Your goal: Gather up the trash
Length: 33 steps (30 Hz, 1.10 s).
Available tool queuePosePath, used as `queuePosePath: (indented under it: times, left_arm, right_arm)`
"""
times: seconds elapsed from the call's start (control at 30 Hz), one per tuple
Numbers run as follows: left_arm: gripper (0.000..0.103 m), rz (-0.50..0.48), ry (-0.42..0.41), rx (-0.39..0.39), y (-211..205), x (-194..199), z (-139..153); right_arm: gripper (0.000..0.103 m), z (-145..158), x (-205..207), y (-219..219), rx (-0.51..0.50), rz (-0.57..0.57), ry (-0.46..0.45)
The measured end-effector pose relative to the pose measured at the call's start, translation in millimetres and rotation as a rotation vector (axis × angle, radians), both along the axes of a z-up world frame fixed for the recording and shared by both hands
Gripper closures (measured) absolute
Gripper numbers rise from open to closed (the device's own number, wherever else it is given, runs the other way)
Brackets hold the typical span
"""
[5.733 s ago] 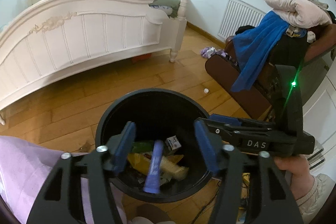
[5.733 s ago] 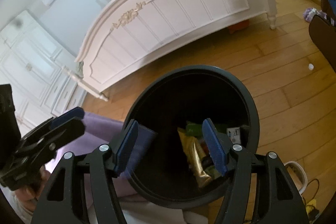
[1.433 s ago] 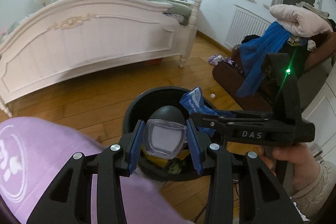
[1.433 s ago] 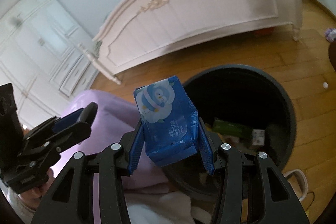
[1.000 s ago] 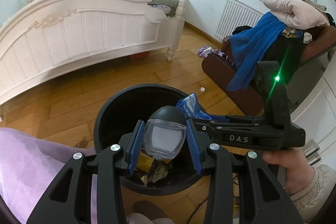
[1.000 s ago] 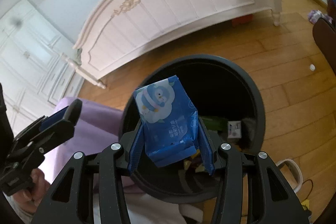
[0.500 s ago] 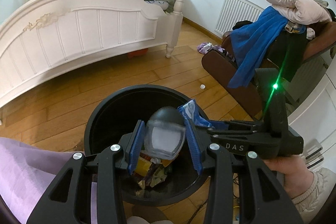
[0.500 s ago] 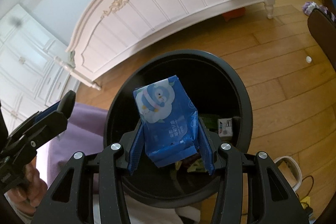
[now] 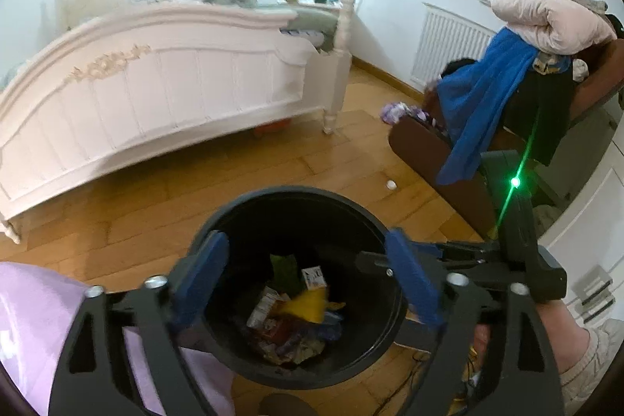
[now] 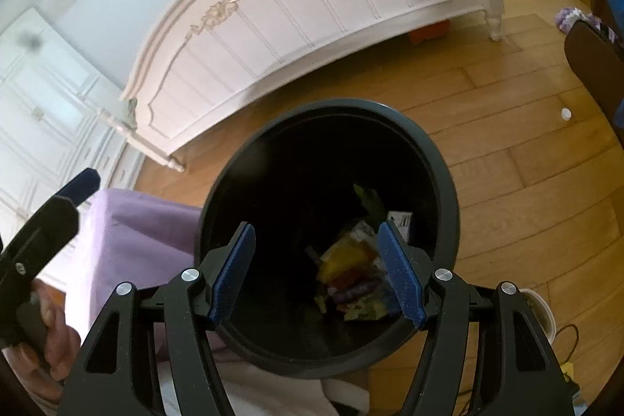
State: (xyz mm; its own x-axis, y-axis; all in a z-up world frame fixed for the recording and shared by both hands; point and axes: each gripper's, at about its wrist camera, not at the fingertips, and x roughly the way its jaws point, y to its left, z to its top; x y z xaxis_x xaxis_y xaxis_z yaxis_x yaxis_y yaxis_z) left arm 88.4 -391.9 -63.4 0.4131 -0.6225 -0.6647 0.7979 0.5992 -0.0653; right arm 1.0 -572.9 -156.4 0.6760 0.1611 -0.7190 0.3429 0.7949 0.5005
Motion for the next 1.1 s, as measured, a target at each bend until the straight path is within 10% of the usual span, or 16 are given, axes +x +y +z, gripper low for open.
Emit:
queuePosePath:
  times: [0.47,0.77,1.1]
  left_arm:
    - [0.006,0.366,-0.135,-0.083,129.7,-0.4,37.5]
    - [0.006,0.696,-0.160,-0.072,255.0,-7.0,30.0]
    - [0.006,0.811,-0.218,-0.066,327.0,-33.8,31.9]
  right_arm:
    - [0.018,64.3,25.1,102.6,-0.072,0.148,-0.088]
    - [0.010,106.6,51.5,233.3,-0.334,0.285,-0.119]
    - [0.005,134.4,42.0,320.6,-0.471,0.270,-0.284]
